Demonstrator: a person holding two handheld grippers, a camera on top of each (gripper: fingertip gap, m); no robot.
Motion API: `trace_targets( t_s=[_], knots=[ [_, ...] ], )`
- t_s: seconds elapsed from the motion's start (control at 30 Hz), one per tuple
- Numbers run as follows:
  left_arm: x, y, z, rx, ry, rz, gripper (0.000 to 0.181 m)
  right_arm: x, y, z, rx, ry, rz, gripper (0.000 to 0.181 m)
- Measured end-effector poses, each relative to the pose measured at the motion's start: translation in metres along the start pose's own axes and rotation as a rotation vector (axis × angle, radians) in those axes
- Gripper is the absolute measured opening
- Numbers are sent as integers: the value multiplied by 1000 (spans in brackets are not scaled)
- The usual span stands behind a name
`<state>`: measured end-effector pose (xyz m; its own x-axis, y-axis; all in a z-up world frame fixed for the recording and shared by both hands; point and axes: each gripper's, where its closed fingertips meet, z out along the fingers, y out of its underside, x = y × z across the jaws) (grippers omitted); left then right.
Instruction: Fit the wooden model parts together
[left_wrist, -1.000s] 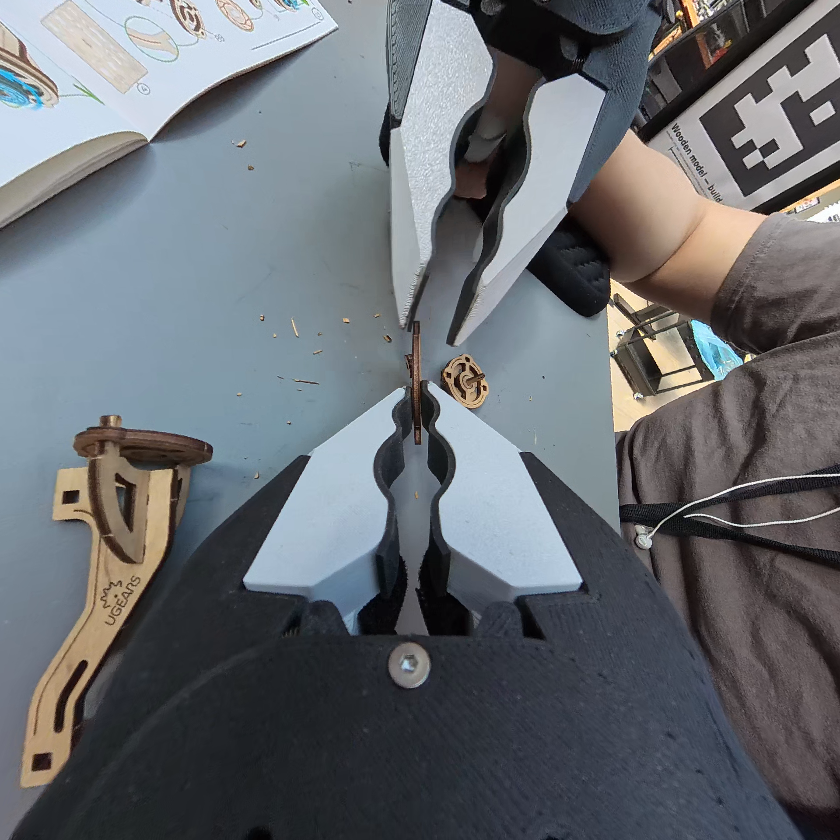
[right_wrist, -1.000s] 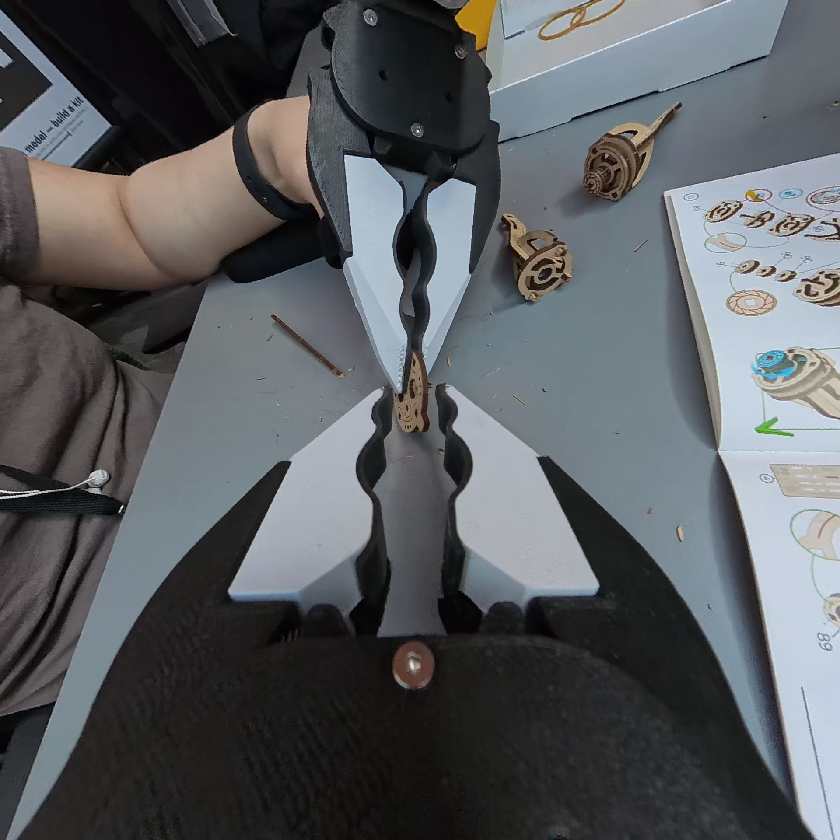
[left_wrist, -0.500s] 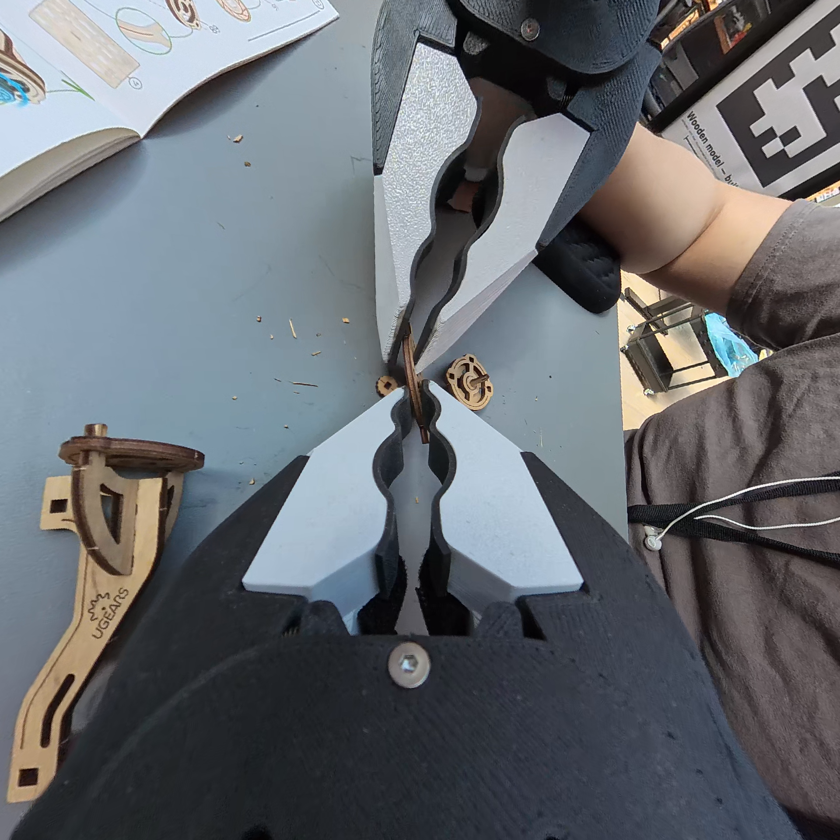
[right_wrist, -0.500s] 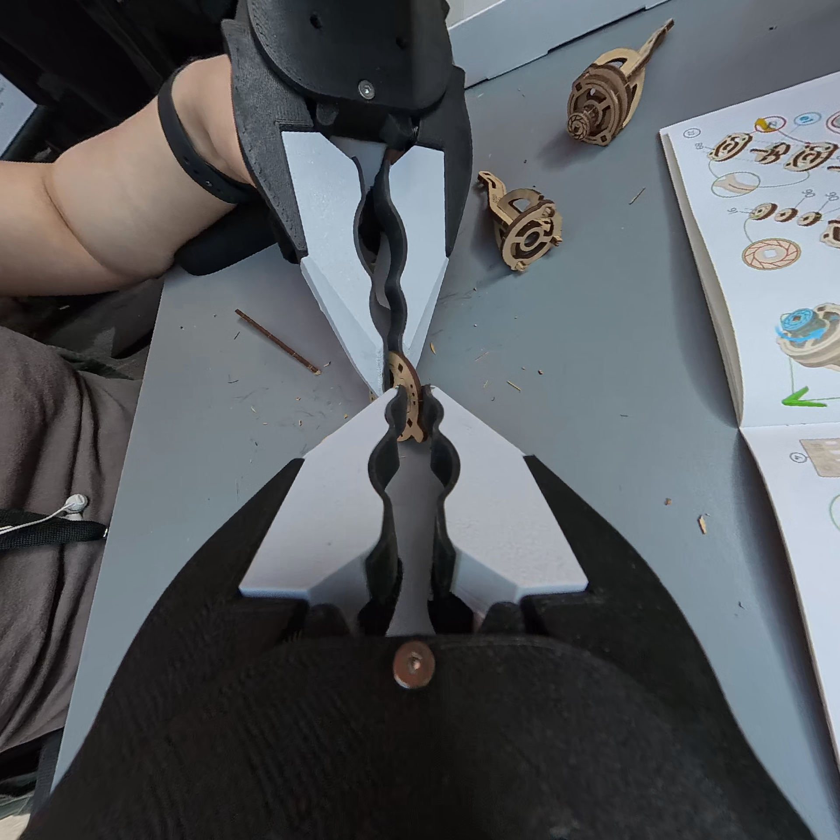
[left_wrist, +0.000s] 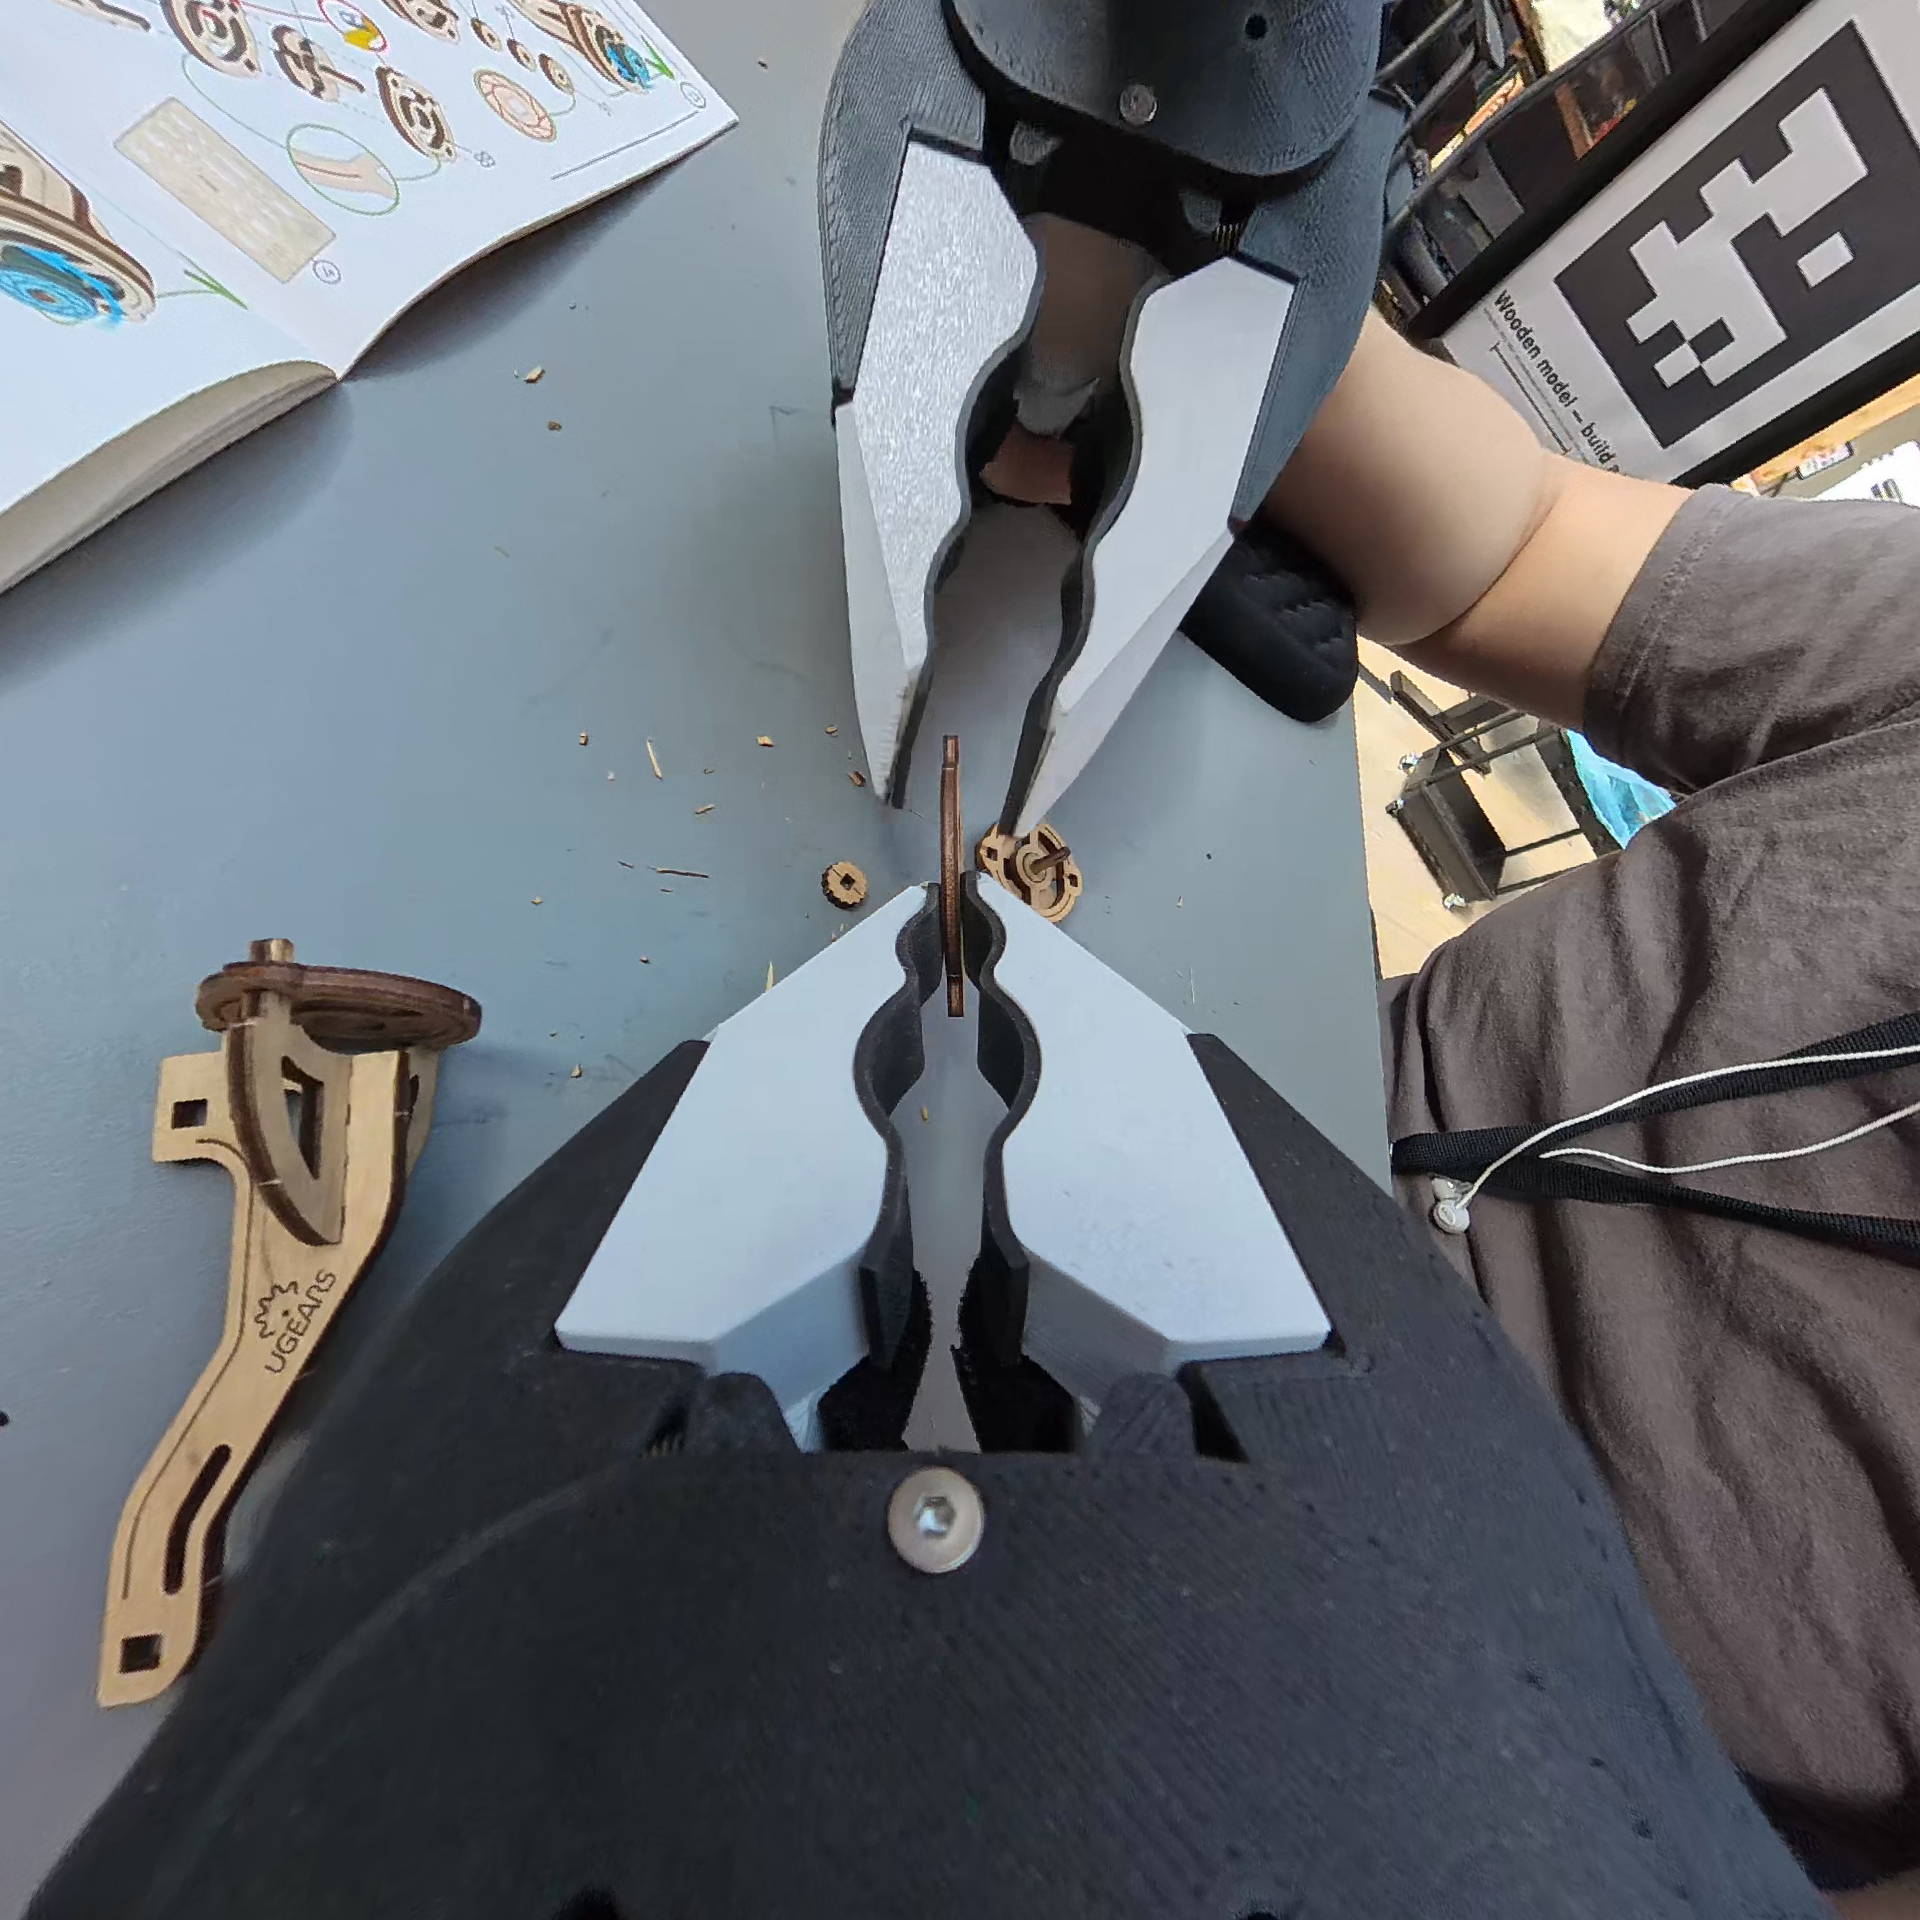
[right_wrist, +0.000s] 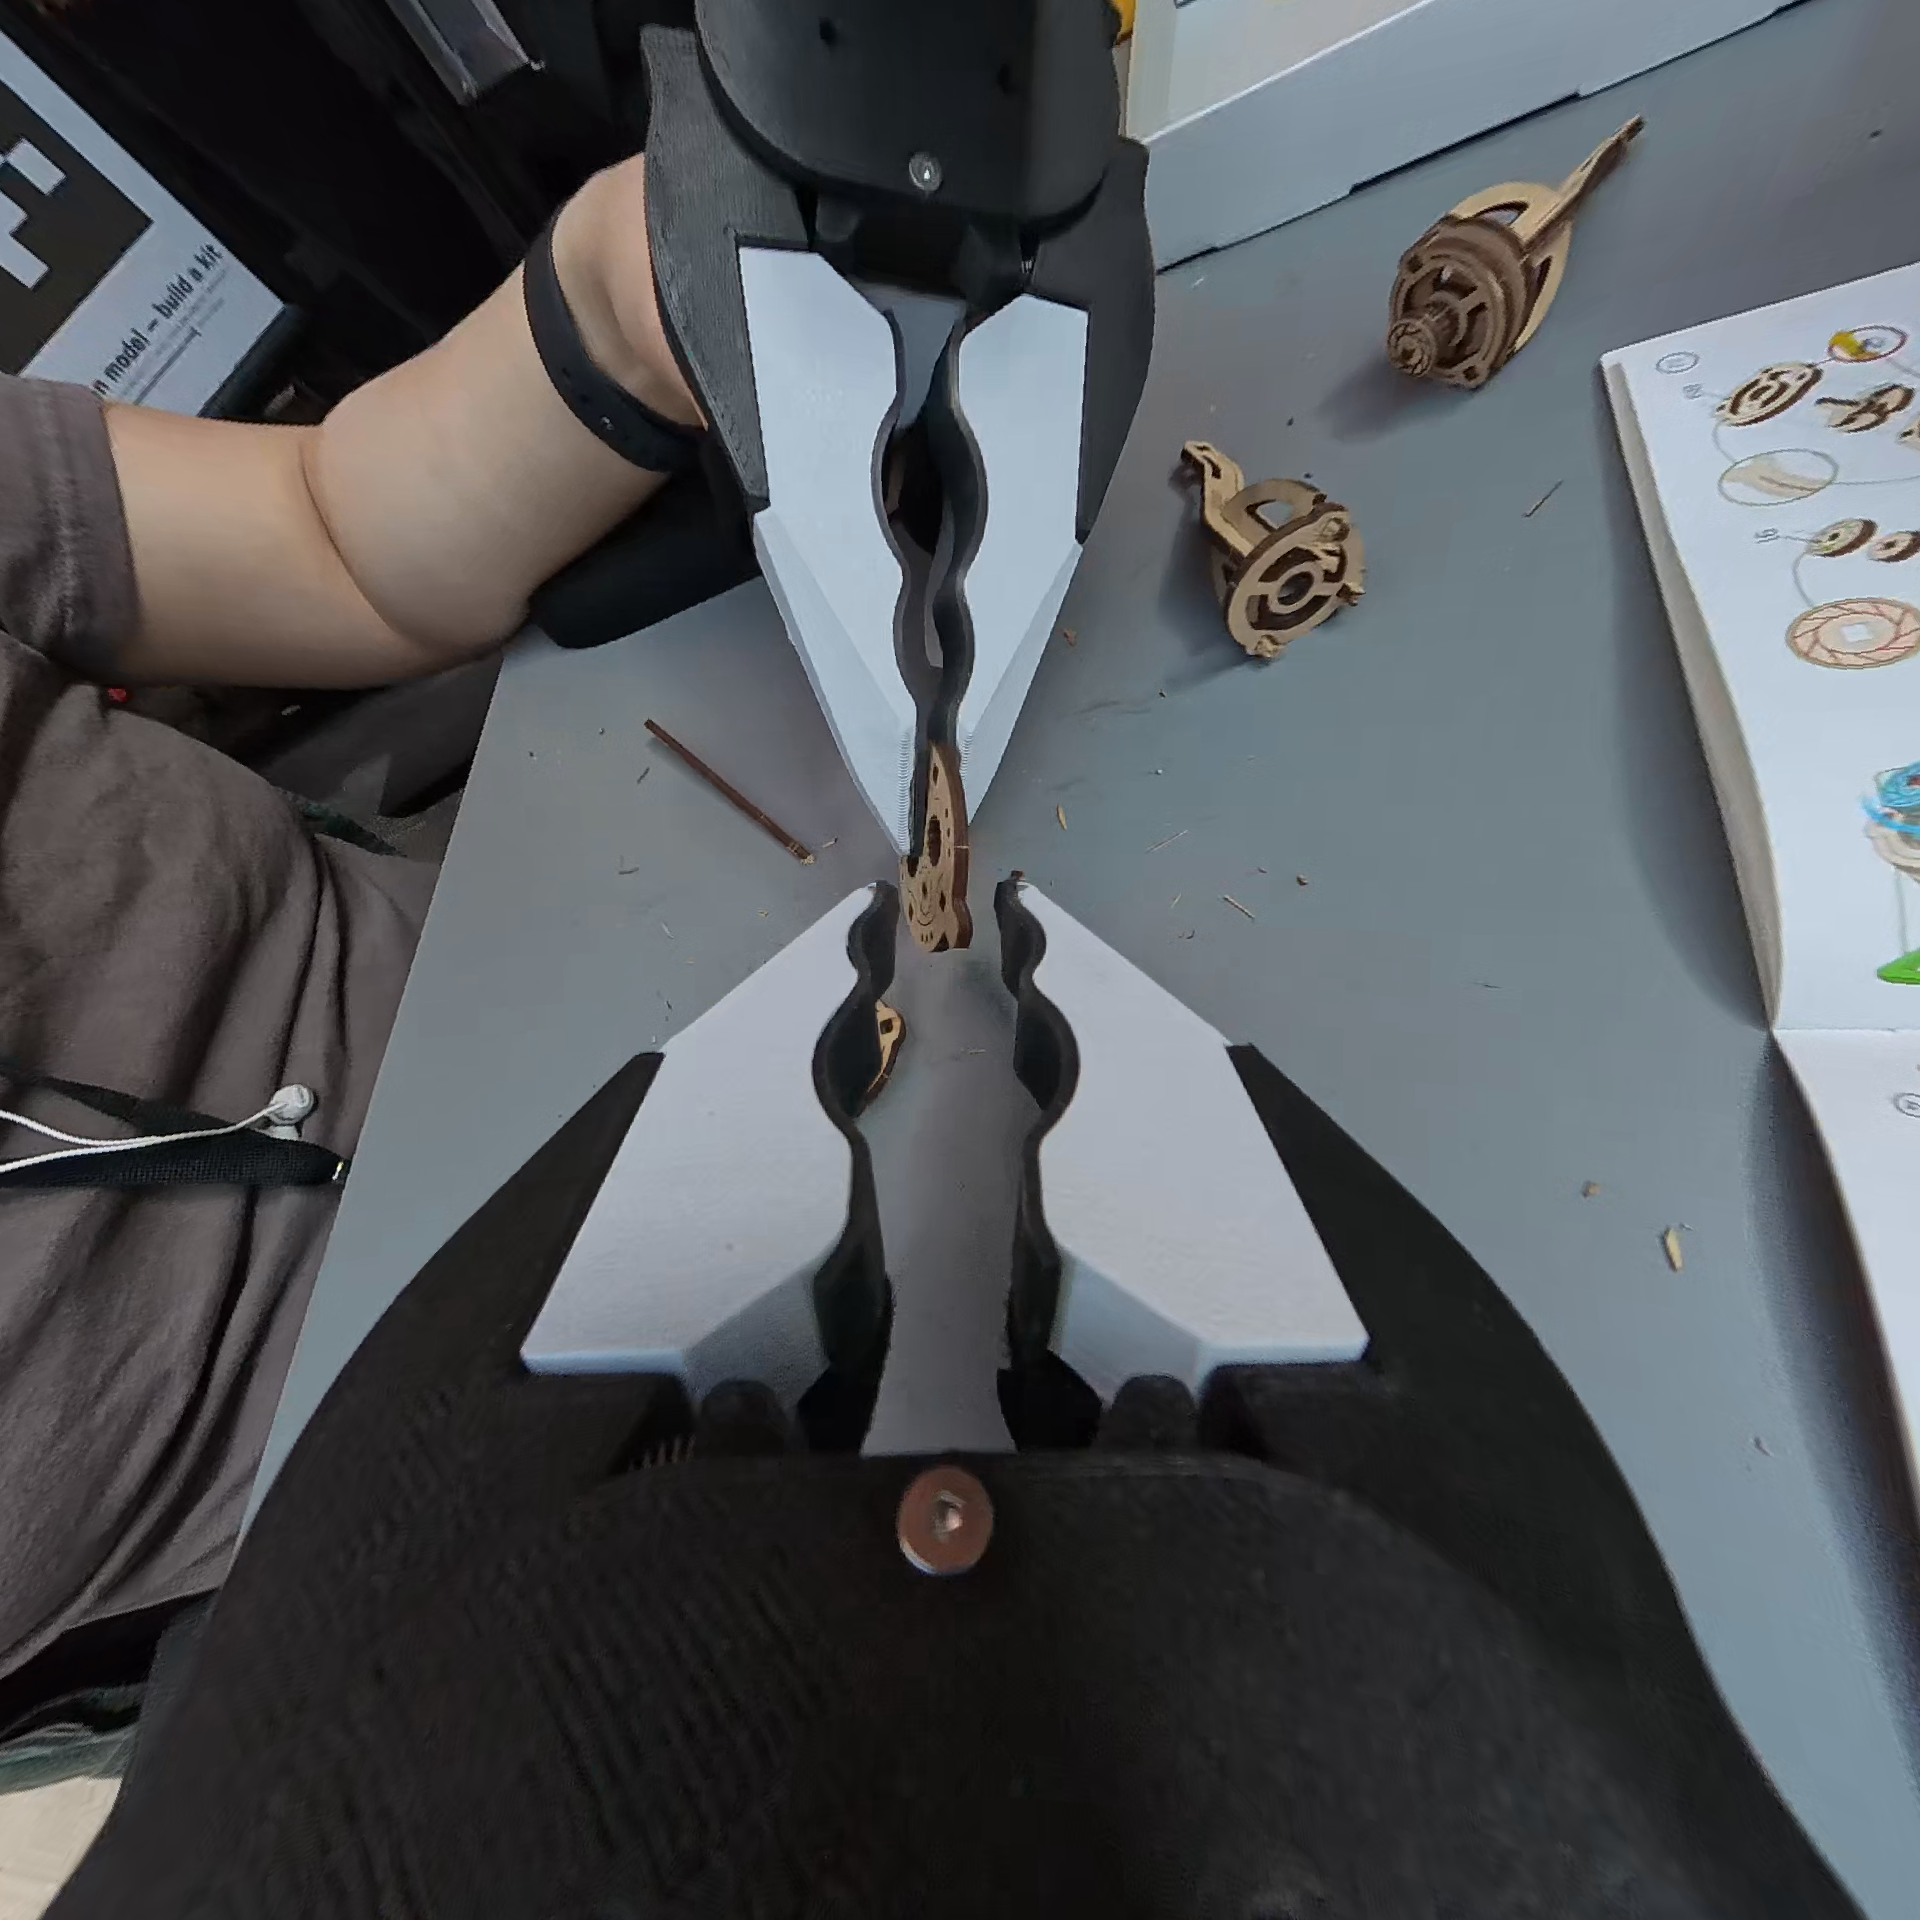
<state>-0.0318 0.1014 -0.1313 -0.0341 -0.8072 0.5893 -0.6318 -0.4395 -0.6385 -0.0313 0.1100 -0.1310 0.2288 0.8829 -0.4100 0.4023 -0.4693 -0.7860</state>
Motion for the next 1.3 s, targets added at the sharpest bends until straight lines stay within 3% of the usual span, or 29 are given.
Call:
trace_targets(
  t_s=[0.13, 0.37, 0.7, 0.97, 1.03, 1.13, 1.3],
  knots=[
    [2, 12, 5, -69, 3, 15, 2, -9, 15, 13, -104, -23, -29, 1],
    [-2, 19, 12, -104, 7, -20, 7, -6, 16, 14, -106, -32, 48, 1],
    [13, -10, -7, 74, 126, -111, 0, -12, -21, -5, 151, -162, 186, 3],
    [6, 29, -1, -159, 28, -67, 0, -12, -3, 16, 4, -86, 70, 11],
    [5, 30, -1, -173, 9, -29, 0, -12, 0, 18, -23, -81, 71, 2],
    [-2, 20, -5, -106, -39, -13, 2, -6, -8, 13, 28, -51, 117, 1],
    [-2, -18, -21, 148, 4, -76, 4, 2, -32, -8, 234, -106, 295, 1]
  ],
)
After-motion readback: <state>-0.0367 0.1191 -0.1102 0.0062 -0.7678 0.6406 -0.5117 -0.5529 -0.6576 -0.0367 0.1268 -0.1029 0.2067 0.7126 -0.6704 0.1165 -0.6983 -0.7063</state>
